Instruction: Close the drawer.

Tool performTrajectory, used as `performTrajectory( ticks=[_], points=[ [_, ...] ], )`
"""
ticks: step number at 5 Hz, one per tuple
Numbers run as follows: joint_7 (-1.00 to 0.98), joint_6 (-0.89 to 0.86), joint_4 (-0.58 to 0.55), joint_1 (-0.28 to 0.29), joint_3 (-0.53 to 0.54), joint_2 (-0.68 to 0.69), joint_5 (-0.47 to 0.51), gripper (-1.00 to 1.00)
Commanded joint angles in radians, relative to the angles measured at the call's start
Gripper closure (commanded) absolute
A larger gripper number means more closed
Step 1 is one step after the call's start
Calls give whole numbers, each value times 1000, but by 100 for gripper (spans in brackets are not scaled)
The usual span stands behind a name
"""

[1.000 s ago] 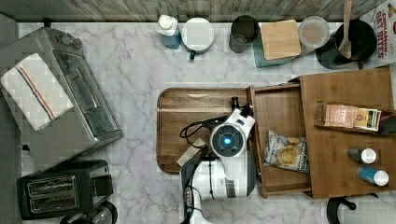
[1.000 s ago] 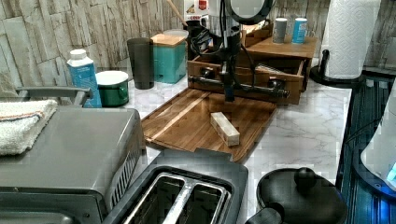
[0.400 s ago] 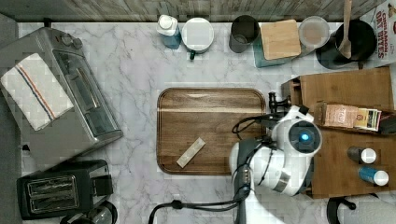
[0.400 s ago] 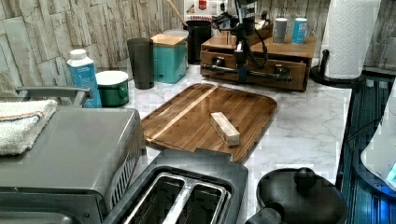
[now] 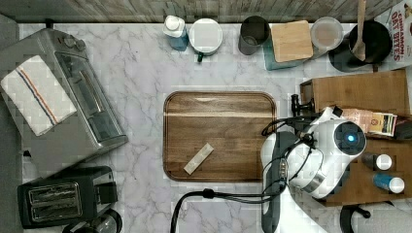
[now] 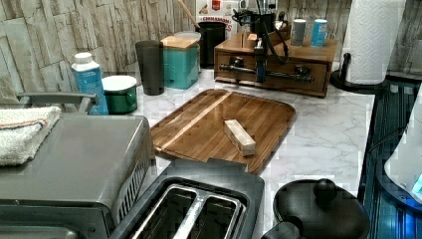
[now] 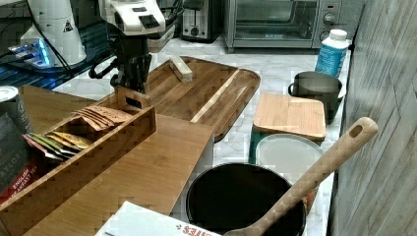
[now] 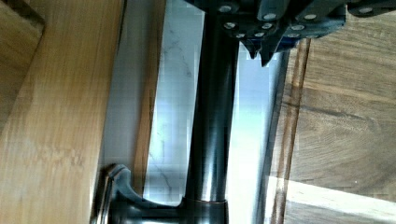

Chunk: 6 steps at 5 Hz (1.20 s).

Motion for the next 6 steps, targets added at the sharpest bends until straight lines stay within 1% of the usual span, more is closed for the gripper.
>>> performTrajectory(
  ticks=[1,5,6],
  points=[
    [27,176,192,-85,-105,49,-66,100],
    [27,176,192,-85,-104,48,-66,100],
    [23,177,192,-73,-117,50,-60,100]
  ],
)
